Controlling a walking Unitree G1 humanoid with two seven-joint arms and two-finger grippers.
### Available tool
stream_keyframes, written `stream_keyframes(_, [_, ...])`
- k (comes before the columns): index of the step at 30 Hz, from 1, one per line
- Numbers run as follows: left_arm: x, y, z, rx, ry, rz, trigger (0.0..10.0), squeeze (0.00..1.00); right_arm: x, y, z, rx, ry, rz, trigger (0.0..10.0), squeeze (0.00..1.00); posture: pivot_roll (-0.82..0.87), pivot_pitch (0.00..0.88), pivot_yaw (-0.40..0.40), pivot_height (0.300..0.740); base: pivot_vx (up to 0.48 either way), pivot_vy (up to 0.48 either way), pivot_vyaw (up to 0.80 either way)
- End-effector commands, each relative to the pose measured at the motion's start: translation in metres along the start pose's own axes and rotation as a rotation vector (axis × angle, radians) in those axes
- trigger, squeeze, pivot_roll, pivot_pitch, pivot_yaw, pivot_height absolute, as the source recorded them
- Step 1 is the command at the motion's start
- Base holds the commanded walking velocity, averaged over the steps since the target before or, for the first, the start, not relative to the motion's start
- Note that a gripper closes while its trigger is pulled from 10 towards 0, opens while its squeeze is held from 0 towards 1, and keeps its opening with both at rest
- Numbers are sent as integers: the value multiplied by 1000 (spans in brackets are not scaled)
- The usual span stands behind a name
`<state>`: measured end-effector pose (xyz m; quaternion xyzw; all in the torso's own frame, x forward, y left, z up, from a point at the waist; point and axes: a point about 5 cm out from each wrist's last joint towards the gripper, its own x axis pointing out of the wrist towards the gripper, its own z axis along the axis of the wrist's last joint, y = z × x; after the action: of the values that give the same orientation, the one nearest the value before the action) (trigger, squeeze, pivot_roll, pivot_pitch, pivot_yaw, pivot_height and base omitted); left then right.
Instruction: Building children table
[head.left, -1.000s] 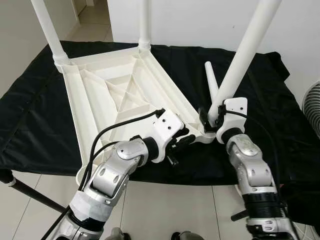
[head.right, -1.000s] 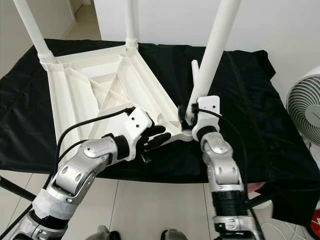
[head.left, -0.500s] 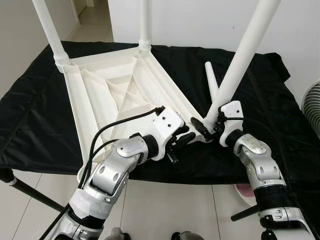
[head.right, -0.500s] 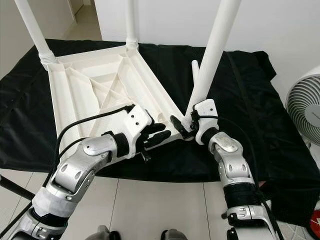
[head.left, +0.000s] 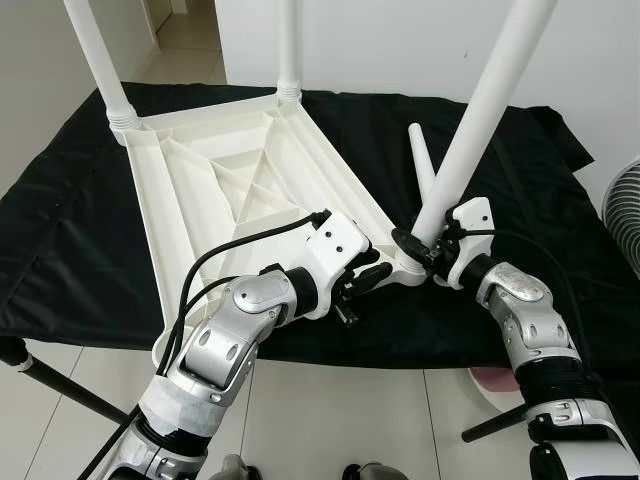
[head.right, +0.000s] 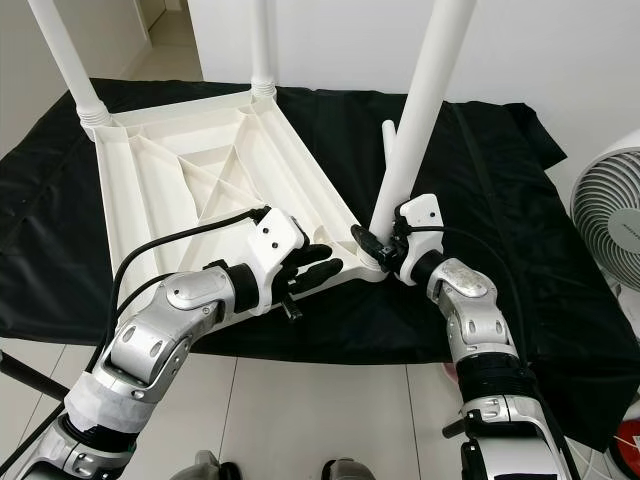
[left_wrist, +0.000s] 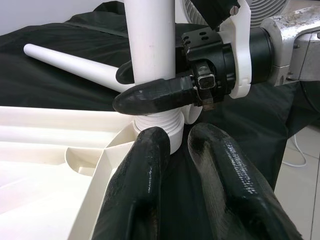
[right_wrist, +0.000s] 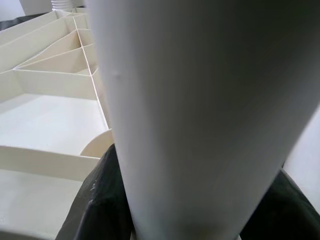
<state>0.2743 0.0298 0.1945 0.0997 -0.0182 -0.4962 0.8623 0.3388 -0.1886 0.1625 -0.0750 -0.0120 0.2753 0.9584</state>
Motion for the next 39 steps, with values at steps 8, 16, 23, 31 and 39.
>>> stream_keyframes(8, [-1,0,-2,-3,13,13,10000,0,2,9,-18,58,58,-187,10000,0,-113,94,22,740,0,0,0])
stream_keyframes(16, [0,-1,-3,-4,11,10,10000,0,1,35,-7,63,65,-534,10000,0,-117,97,14,740,0,0,0])
stream_keyframes(23, [0,-2,-3,-4,11,5,10000,0,-2,61,-2,112,75,-646,10000,0,-119,96,13,740,0,0,0])
stream_keyframes(31, [0,-2,-3,-2,12,3,10000,0,-4,74,4,135,63,-666,10000,0,-117,99,15,740,0,0,0])
stream_keyframes(39, [0,-1,-2,0,11,5,10000,0,-5,74,10,140,42,-669,10000,1000,-118,98,15,740,0,0,0])
